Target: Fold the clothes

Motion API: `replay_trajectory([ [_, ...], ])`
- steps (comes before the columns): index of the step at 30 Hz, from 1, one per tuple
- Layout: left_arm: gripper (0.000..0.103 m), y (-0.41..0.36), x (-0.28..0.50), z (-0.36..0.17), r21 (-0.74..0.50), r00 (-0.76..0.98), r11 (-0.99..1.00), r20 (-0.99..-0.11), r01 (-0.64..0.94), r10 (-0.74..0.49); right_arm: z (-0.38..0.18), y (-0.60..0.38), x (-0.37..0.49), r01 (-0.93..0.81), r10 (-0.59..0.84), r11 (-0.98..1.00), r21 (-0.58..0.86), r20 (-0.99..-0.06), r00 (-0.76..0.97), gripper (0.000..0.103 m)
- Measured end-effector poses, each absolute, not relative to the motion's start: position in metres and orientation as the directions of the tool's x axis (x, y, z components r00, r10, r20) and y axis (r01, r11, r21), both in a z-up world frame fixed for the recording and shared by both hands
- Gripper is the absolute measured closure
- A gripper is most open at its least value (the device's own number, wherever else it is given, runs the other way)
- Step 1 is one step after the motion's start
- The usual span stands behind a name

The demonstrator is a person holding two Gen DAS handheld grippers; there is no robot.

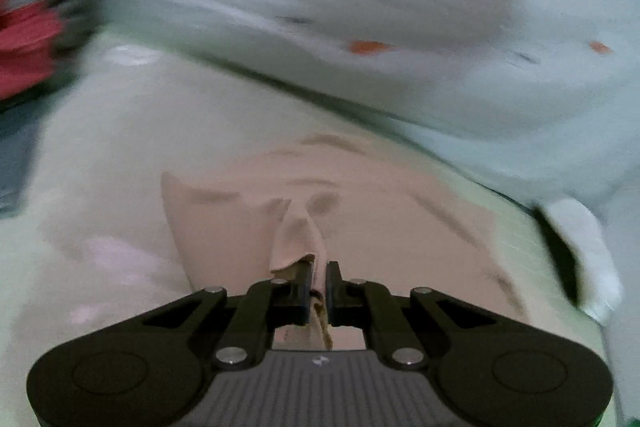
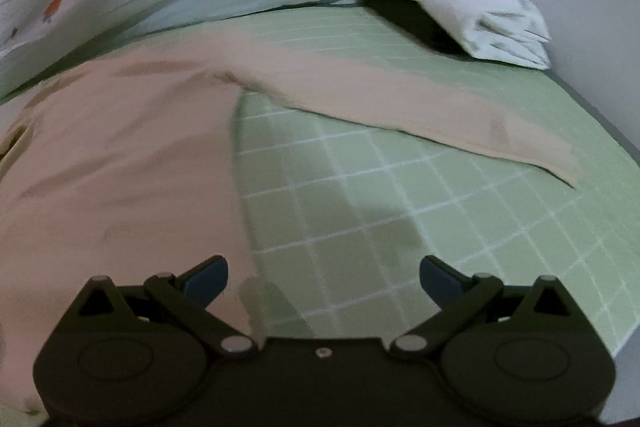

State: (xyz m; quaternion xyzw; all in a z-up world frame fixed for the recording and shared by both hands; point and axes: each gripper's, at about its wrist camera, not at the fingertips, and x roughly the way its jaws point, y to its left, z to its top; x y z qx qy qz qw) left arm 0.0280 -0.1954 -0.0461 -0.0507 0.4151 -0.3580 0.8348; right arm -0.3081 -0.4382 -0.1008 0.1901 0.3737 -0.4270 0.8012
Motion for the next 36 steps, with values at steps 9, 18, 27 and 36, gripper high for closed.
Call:
replay_trajectory([
  [9,0.054,-0.268,-0.046,-0.052,-0.228,0.264,0.584,-0.725,0.779,-0.636,-0.1,-0.446,-0.342,0.854,-0.57,0.52,-0.005,-0.746,0.343,0.0],
  [18,0.02,-0.212,-0.021,-0.059,-0.129,0.427,0.758,-0.76,0.64,-0.49,-0.092,-0.431,-0.318,0.831,-0.603,0.556,-0.005,-0.69,0.399,0.0],
  [27,0.02,-0.162,0.013,-0.068,-0.102,0.453,0.826,-0.796,0.554,-0.402,-0.081,-0.392,-0.226,0.662,-0.466,0.749,0.027,-0.69,0.555,0.004],
  [36,0.019,-0.143,0.03,-0.081,-0.07,0.441,0.823,-0.817,0.563,-0.371,-0.091,-0.362,-0.175,0.542,-0.29,0.829,0.138,-0.723,0.627,0.045],
])
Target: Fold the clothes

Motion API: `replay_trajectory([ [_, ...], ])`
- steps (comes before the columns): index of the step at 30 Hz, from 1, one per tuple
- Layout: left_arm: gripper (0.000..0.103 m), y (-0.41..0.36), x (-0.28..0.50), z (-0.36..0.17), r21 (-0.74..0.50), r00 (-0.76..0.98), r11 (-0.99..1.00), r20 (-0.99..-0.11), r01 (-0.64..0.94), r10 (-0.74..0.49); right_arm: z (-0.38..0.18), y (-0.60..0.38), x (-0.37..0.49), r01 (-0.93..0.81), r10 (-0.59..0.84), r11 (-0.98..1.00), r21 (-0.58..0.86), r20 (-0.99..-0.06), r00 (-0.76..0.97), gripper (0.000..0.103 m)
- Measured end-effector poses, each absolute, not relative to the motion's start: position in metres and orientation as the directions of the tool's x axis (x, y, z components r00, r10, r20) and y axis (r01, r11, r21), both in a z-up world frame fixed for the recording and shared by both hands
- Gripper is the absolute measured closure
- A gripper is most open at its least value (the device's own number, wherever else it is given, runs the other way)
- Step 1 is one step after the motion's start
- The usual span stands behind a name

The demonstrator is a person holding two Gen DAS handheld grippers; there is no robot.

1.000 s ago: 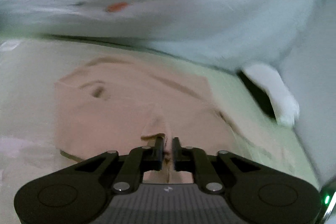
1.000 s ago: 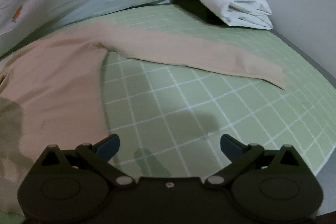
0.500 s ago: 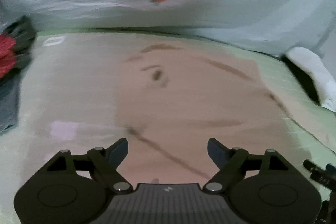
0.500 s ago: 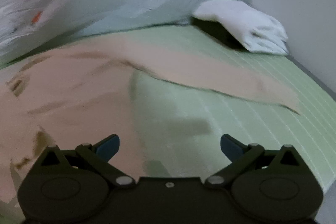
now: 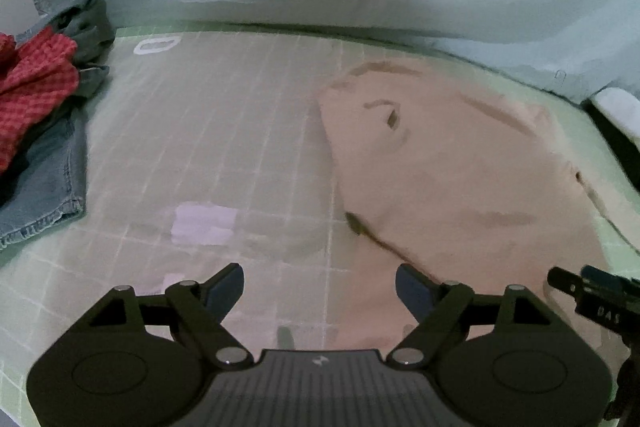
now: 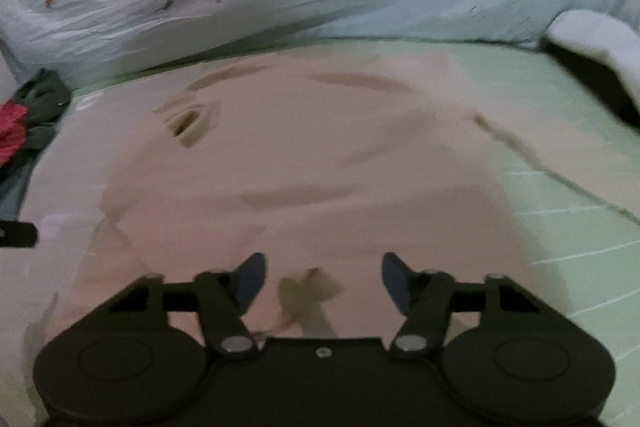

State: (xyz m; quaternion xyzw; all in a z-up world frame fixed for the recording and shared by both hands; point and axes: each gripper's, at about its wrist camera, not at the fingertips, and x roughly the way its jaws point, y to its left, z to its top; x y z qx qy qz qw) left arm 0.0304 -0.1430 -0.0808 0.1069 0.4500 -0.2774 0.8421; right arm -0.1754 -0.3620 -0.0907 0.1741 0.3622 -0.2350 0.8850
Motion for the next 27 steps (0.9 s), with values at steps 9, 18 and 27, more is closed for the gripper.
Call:
replay_trajectory([
  [9,0.019,-0.153,0.03,-0.079,-0.062,0.45,0.831,-0.817,0.554,-0.36,-0.101,-0.369,-0.163,0.444,-0.117,0.861,0.249,-0.753,0.648,0.094],
  [18,0.019,-0.2,-0.026,-0.102,-0.052,0.441,0.869,-0.846,0.493,-0.301,-0.072,-0.418,-0.184,0.32,-0.044,0.908,0.272,-0.696,0.717,0.099],
  [27,0.019,-0.259,-0.059,-0.139,-0.034,0.401,0.911,-0.89,0.412,-0.215,-0.027,-0.523,-0.213,0.352,-0.128,0.896,0.272,-0.601,0.789,0.099],
])
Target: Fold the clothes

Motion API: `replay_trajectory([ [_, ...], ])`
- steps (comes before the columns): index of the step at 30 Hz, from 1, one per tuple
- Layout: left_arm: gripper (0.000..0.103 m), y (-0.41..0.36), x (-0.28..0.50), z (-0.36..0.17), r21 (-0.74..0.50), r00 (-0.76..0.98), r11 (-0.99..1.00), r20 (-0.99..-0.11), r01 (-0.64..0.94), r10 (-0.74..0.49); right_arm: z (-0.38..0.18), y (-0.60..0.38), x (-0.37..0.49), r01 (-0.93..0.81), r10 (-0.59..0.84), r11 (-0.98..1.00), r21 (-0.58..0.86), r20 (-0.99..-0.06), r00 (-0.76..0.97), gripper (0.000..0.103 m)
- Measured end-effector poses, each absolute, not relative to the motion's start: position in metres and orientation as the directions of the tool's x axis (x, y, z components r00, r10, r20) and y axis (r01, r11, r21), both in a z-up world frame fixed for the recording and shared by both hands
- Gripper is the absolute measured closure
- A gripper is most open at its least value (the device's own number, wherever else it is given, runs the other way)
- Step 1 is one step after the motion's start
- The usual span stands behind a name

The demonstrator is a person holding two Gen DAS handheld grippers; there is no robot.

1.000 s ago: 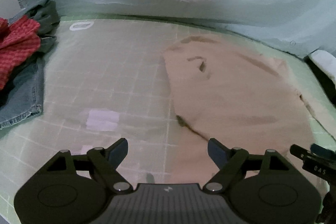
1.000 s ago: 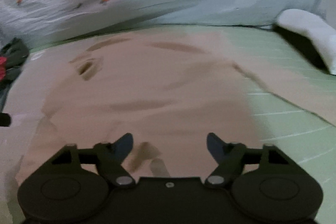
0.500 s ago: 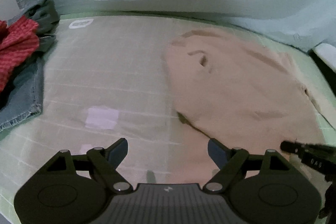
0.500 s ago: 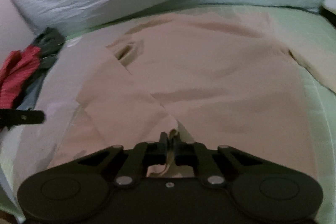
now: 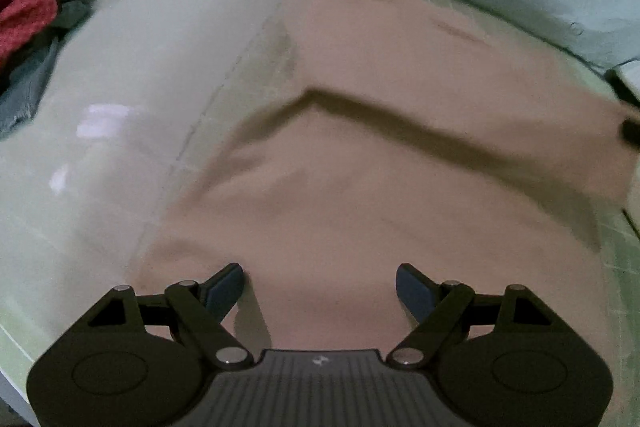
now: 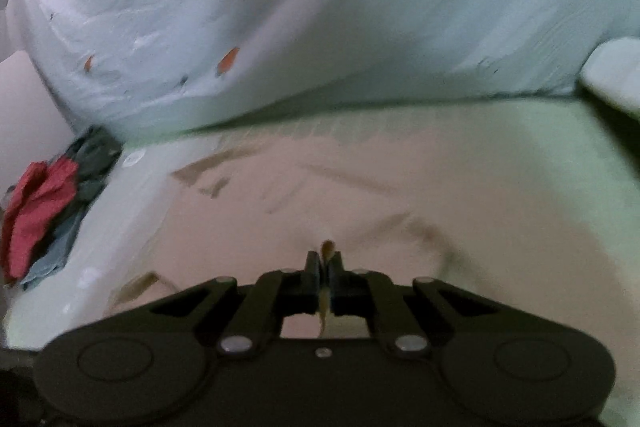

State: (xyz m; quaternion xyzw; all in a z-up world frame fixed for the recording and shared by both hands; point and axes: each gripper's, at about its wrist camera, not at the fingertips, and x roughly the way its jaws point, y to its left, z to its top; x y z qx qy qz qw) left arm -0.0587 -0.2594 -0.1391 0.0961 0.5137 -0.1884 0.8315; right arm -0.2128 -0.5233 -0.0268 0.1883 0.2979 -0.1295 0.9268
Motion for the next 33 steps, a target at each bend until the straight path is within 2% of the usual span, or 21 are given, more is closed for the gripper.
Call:
replay_trajectory([
  [7,0.012,-0.273,-0.06,-0.148,0.013,0.415,0.935,-0.898,0.355,-0.145,-0.024,-0.607,-0.237,0.532,-0.347,0.825,0.191,-0.573,0.743,0.099],
  [12,0.006,-0.272,-0.059,-0.151,0.015,0.418,0.938,-0.898,0.345,-0.139,-0.038,-0.642,-0.256,0.677,-0.528,0.735,0.039,-0.594,0.607,0.099],
  [15,0.007,-0.272,-0.059,-0.15,0.016,0.417,0.937,-0.898,0.35,-0.141,-0.046,-0.642,-0.26,0.712,-0.564,0.702,-0.009,-0.616,0.549,0.093],
  [16,0.007,-0.272,-0.06,-0.149,0.014,0.417,0.935,-0.898,0.354,-0.144,-0.046,-0.639,-0.261,0.719,-0.572,0.695,-0.012,-0.615,0.543,0.081],
  [17,0.007,-0.271,-0.06,-0.148,0.013,0.416,0.933,-0.897,0.358,-0.148,-0.046,-0.635,-0.262,0.725,-0.579,0.689,-0.015,-0.612,0.538,0.061],
  [18,0.007,-0.268,-0.06,-0.147,0.008,0.423,0.933,-0.893,0.36,-0.156,-0.045,-0.629,-0.264,0.725,-0.584,0.688,-0.012,-0.602,0.544,0.051],
  [20,0.007,-0.261,-0.062,-0.142,-0.001,0.446,0.932,-0.878,0.363,-0.175,-0.043,-0.617,-0.266,0.723,-0.589,0.691,-0.002,-0.581,0.562,0.023],
  [21,0.007,-0.257,-0.063,-0.138,-0.003,0.461,0.931,-0.868,0.364,-0.183,-0.042,-0.611,-0.266,0.719,-0.59,0.695,0.004,-0.569,0.573,0.017],
  [22,0.007,-0.252,-0.065,-0.134,-0.005,0.476,0.931,-0.858,0.365,-0.191,-0.041,-0.603,-0.265,0.712,-0.588,0.702,0.012,-0.554,0.589,0.005],
  [23,0.007,-0.248,-0.067,-0.129,-0.003,0.497,0.932,-0.845,0.362,-0.196,-0.041,-0.595,-0.263,0.707,-0.588,0.707,0.019,-0.54,0.602,0.0],
  [28,0.007,-0.213,-0.074,-0.109,-0.02,0.581,0.943,-0.783,0.333,-0.222,-0.042,-0.553,-0.255,0.669,-0.55,0.741,0.055,-0.522,0.652,0.0],
  [33,0.007,-0.179,-0.064,-0.105,-0.04,0.585,0.939,-0.773,0.343,-0.246,-0.039,-0.497,-0.247,0.626,-0.517,0.778,0.053,-0.512,0.686,0.0],
])
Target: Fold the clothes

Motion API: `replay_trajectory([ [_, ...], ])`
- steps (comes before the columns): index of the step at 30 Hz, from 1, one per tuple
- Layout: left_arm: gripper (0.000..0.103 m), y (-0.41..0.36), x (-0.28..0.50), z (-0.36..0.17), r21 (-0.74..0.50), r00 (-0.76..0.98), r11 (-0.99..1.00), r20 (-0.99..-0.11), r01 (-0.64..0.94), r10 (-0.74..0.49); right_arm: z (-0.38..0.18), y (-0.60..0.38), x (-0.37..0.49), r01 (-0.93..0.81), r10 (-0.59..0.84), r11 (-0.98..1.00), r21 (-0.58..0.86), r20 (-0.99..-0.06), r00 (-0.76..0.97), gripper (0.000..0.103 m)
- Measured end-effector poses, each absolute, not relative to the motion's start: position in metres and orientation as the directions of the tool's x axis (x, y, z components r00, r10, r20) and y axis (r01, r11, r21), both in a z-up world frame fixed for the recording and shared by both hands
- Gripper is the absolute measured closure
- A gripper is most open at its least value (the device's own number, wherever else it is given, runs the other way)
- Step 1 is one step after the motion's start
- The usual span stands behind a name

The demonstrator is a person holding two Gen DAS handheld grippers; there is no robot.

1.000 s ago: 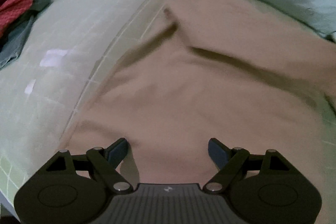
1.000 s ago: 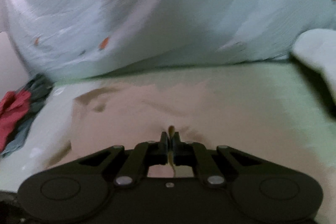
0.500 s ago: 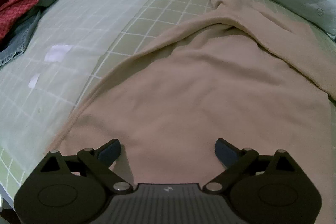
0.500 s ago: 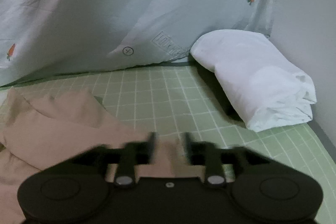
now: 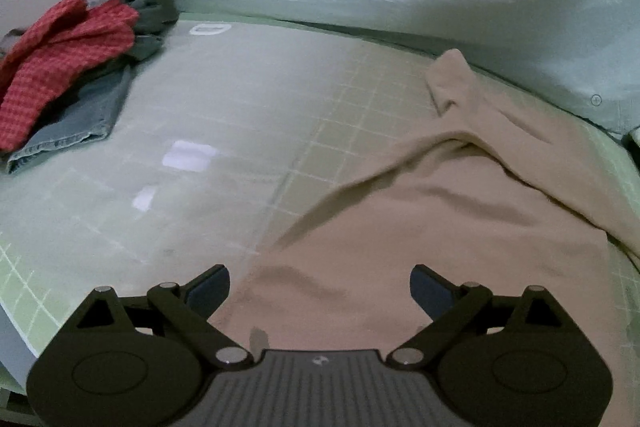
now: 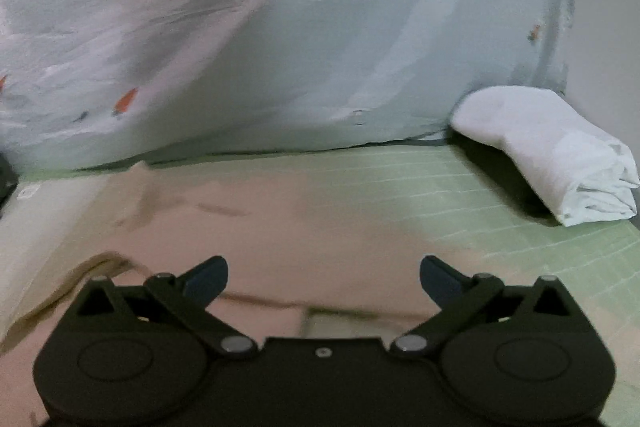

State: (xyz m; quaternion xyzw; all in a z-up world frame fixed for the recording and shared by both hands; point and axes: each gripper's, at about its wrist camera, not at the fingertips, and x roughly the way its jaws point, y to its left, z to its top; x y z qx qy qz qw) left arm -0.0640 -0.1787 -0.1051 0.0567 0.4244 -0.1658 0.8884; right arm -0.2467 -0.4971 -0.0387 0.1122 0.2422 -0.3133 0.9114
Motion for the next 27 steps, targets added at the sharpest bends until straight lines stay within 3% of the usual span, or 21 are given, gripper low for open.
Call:
replay_trajectory([
  [10,0.007,-0.098,-0.009,-0.1,-0.038,0.551,0.886,-0.771,0.462,-0.32,-0.057,-0.377,-0.191,0.664,-0.492,0.741,0.101,-0.591,0.639,0.0],
  [18,0.007,-0.044,0.048,-0.103,-0.028,0.527,0.834,-0.764,0.551,-0.374,-0.076,-0.278,-0.13,0.672,-0.5,0.738,0.063,-0.618,0.607,0.001],
  [27,0.007,0.003,0.08,-0.103,-0.016,0.506,0.798,-0.765,0.602,-0.398,-0.093,-0.204,-0.081,0.63,-0.453,0.775,0.047,-0.653,0.607,0.023],
])
